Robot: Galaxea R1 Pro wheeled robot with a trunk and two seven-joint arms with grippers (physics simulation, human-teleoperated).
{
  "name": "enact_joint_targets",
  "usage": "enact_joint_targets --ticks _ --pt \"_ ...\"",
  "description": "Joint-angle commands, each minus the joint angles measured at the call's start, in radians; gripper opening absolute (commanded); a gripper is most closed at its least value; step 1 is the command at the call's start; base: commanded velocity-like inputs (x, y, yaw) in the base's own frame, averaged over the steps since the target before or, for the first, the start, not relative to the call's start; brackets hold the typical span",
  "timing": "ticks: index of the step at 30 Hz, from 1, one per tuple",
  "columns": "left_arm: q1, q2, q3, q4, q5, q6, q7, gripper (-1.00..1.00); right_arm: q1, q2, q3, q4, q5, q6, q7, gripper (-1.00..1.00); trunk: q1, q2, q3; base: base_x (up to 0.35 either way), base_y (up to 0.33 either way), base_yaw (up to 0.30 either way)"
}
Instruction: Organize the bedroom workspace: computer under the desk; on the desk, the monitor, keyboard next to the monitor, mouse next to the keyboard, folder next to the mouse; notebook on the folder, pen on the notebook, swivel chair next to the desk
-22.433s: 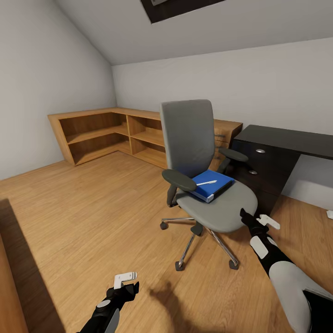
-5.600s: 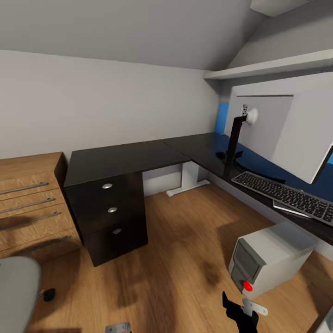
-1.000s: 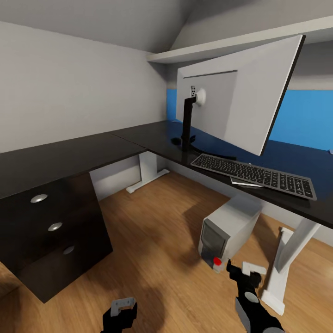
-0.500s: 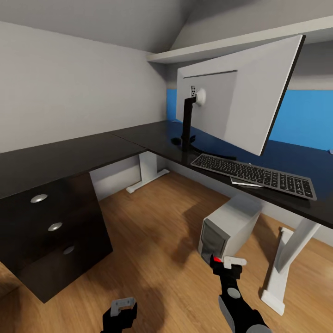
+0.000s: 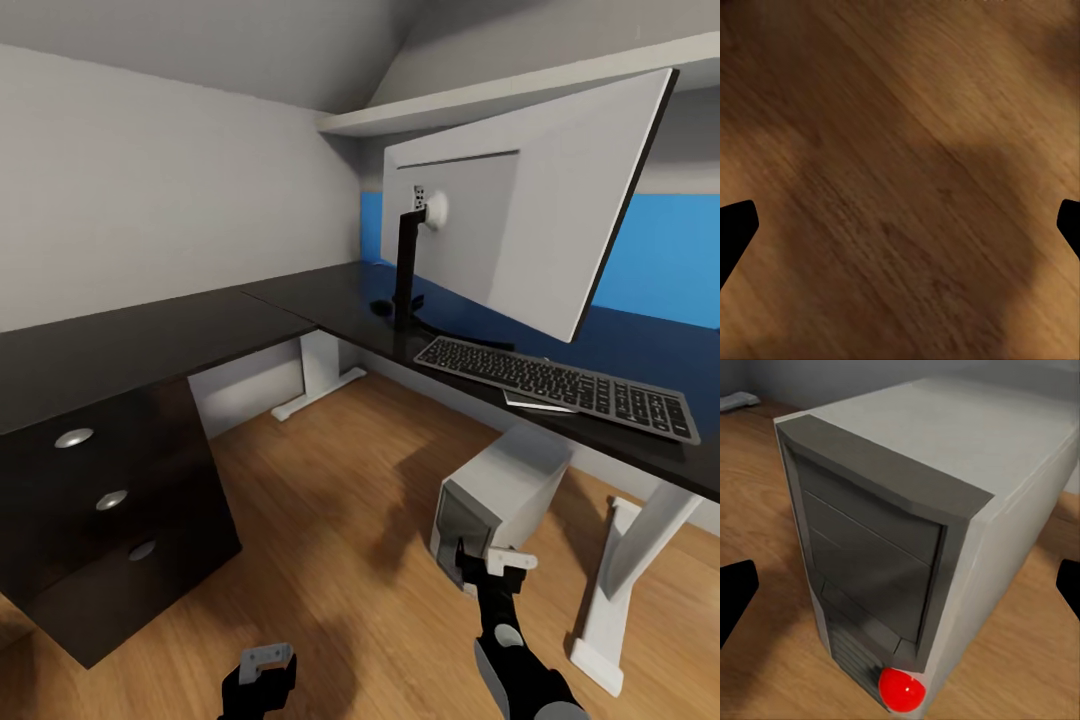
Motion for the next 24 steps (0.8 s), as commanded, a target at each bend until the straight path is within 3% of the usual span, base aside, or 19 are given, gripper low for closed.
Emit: enact_joint_targets --ticks 1,24 --pt "-0.001 0.000 -0.003 0.001 0.010 -0.003 0.002 1.00 -0.001 0.000 -0.006 0.001 0.011 -0.008 -0.003 1.00 0.000 0.000 -0.001 0.017 0.000 0.000" --pt "-0.001 0.000 -0.003 0.001 0.010 -0.003 0.002 1.00 -0.001 -0.010 -0.010 0.003 0.008 -0.018 0.000 1.00 0.000 0.000 -0.001 0.002 0.000 0.000"
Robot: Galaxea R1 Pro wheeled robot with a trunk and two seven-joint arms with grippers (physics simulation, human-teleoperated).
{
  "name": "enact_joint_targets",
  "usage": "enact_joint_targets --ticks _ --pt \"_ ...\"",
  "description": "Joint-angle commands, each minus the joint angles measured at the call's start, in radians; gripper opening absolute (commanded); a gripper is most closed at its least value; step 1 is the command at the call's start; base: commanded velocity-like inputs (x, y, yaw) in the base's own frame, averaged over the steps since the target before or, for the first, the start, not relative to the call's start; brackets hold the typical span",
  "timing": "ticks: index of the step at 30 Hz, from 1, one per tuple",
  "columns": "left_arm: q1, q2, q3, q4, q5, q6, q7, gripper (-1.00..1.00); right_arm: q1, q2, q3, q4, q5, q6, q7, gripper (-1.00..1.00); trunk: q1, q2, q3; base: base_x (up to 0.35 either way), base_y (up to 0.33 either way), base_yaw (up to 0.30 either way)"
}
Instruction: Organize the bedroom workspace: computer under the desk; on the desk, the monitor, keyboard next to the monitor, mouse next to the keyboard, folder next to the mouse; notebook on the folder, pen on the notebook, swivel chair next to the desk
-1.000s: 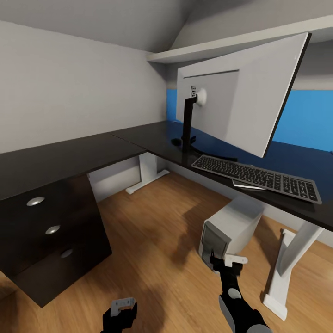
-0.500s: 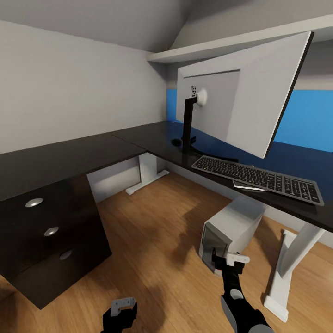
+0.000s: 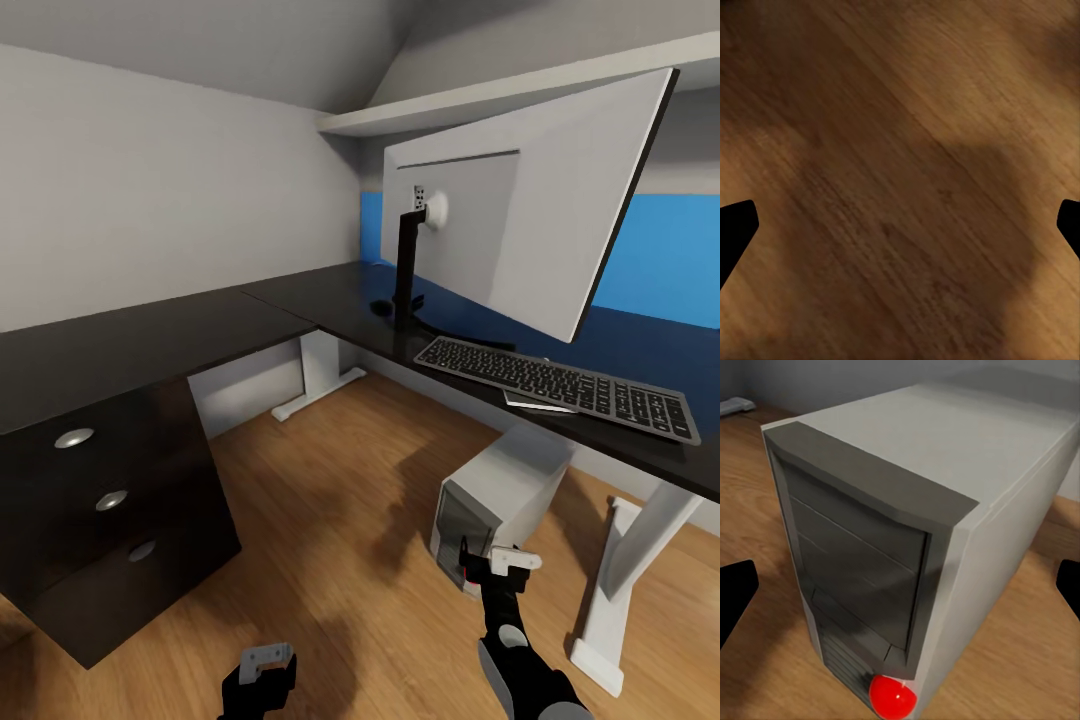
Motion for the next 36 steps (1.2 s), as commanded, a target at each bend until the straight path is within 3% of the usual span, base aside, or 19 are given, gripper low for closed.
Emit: enact_joint_targets --ticks 1,24,36 --pt "0.000 0.000 -0.003 0.001 0.010 -0.003 0.002 1.00 -0.001 0.001 -0.006 0.001 0.011 -0.002 -0.003 1.00 0.000 0.000 -0.001 0.000 0.000 0.000" --pt "0.000 -0.001 -0.003 0.001 0.010 -0.003 0.002 1.00 0.000 -0.008 -0.013 0.004 0.008 0.001 -0.013 1.00 0.000 0.000 -0.001 0.054 0.000 0.000" --pt "0.000 -0.001 -0.003 0.001 0.010 -0.003 0.002 1.00 -0.001 -0.008 -0.014 0.007 0.007 0.004 -0.079 1.00 0.000 0.000 -0.001 0.054 -0.049 0.000"
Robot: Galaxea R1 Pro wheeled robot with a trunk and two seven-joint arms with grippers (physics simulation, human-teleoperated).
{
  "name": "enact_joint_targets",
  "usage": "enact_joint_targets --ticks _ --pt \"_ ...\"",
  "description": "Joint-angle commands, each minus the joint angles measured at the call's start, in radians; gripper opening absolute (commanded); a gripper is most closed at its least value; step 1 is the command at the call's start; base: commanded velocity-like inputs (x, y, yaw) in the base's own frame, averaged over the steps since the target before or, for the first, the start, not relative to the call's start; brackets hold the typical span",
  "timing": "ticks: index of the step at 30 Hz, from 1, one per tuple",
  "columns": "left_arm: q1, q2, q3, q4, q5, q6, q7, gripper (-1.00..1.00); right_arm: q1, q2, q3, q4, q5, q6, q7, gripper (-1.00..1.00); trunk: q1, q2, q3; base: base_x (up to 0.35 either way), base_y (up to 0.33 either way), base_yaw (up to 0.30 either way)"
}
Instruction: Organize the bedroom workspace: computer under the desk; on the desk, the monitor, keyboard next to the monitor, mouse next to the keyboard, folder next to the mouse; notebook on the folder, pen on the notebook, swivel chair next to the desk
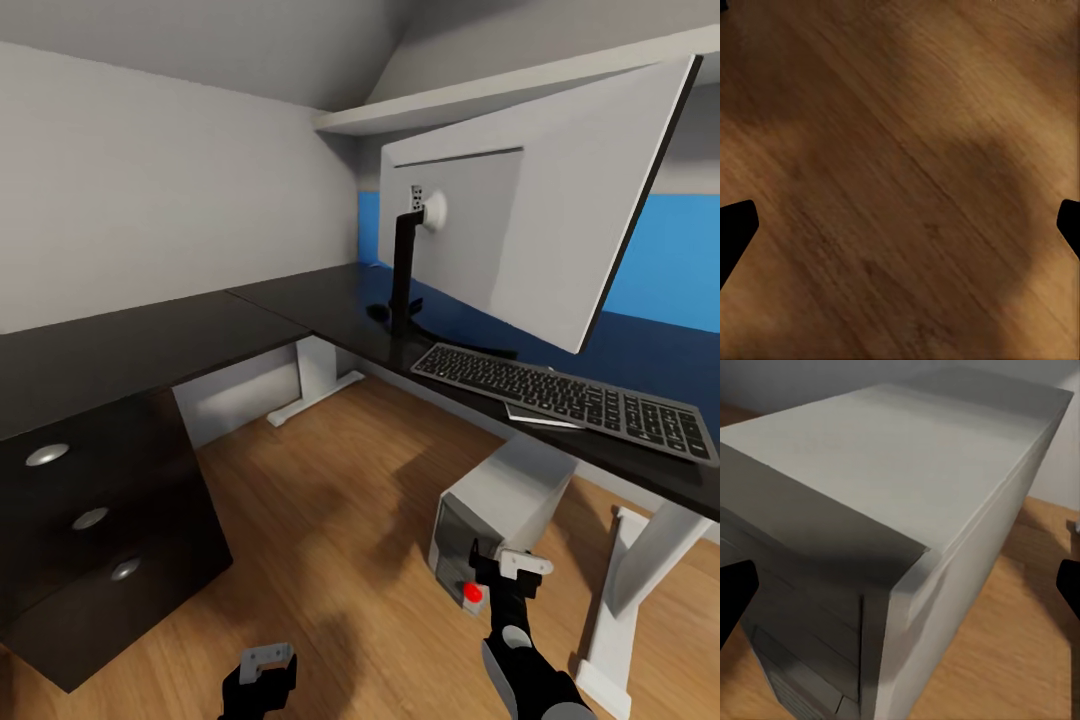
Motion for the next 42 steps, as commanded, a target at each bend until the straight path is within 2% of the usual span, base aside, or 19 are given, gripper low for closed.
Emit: enact_joint_targets --ticks 1,11,30,42 --pt "-0.001 0.000 -0.003 0.001 0.010 -0.003 0.002 1.00 -0.001 0.001 -0.006 0.001 0.011 -0.002 -0.003 1.00 0.000 0.000 -0.001 0.027 -0.025 0.000" --pt "-0.001 0.000 -0.003 -0.002 0.011 -0.003 0.004 1.00 -0.001 0.001 -0.005 0.001 0.013 -0.002 -0.004 1.00 0.000 0.000 -0.001 0.004 -0.003 0.000" --pt "-0.001 -0.002 -0.003 -0.002 0.012 -0.003 0.009 1.00 -0.001 0.001 -0.004 0.001 0.013 -0.002 -0.004 1.00 0.008 -0.005 -0.074 0.000 0.000 0.000" --pt "-0.001 0.000 -0.001 -0.002 0.012 -0.003 0.007 1.00 -0.001 0.001 -0.004 0.001 0.013 -0.003 -0.004 1.00 0.008 -0.005 -0.074 0.006 0.000 0.000"
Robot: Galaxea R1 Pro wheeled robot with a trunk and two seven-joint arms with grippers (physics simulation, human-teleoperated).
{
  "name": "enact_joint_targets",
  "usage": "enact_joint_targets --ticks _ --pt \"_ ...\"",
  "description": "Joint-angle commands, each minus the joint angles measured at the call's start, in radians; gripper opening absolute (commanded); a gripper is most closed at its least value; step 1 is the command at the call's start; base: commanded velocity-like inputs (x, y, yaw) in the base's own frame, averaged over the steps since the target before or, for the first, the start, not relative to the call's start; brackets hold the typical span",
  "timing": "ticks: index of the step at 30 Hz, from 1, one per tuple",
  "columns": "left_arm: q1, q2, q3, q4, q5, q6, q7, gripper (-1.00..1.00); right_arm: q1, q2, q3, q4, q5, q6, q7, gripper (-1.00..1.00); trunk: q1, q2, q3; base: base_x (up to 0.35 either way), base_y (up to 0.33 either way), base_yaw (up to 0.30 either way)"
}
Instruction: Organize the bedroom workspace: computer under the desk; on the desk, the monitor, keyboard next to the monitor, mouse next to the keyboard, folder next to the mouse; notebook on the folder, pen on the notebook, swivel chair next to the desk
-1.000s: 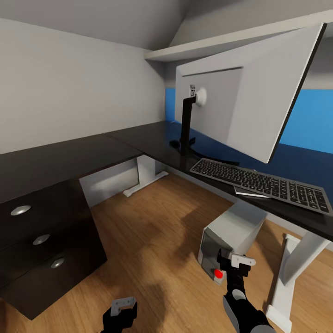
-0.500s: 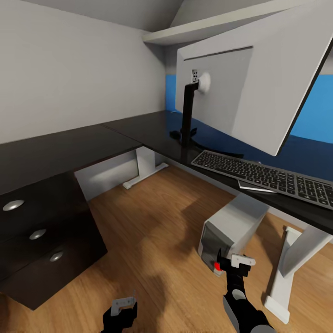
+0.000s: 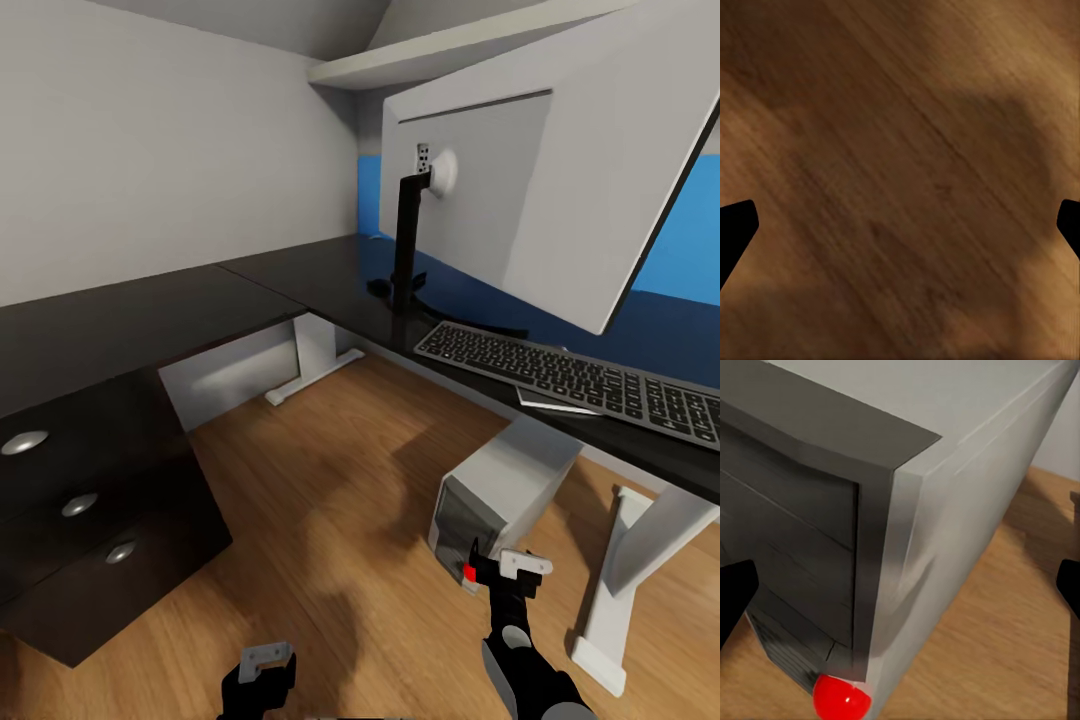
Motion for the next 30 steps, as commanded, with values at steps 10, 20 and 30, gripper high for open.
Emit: enact_joint_targets --ticks 10,20,30 --pt "0.000 0.000 -0.003 0.001 0.010 -0.004 0.000 1.00 -0.001 0.001 -0.007 0.001 0.011 -0.003 -0.004 1.00 0.000 0.000 -0.001 0.134 -0.091 0.000" --pt "0.000 0.001 -0.003 0.001 0.010 -0.004 0.001 1.00 0.000 0.001 -0.007 0.001 0.011 -0.003 -0.004 1.00 0.000 0.000 -0.001 0.013 -0.015 0.000" --pt "0.000 0.002 -0.002 0.001 0.012 -0.003 0.000 1.00 0.000 0.001 -0.007 0.001 0.011 -0.003 -0.004 1.00 0.000 0.000 -0.001 0.000 -0.074 0.000"
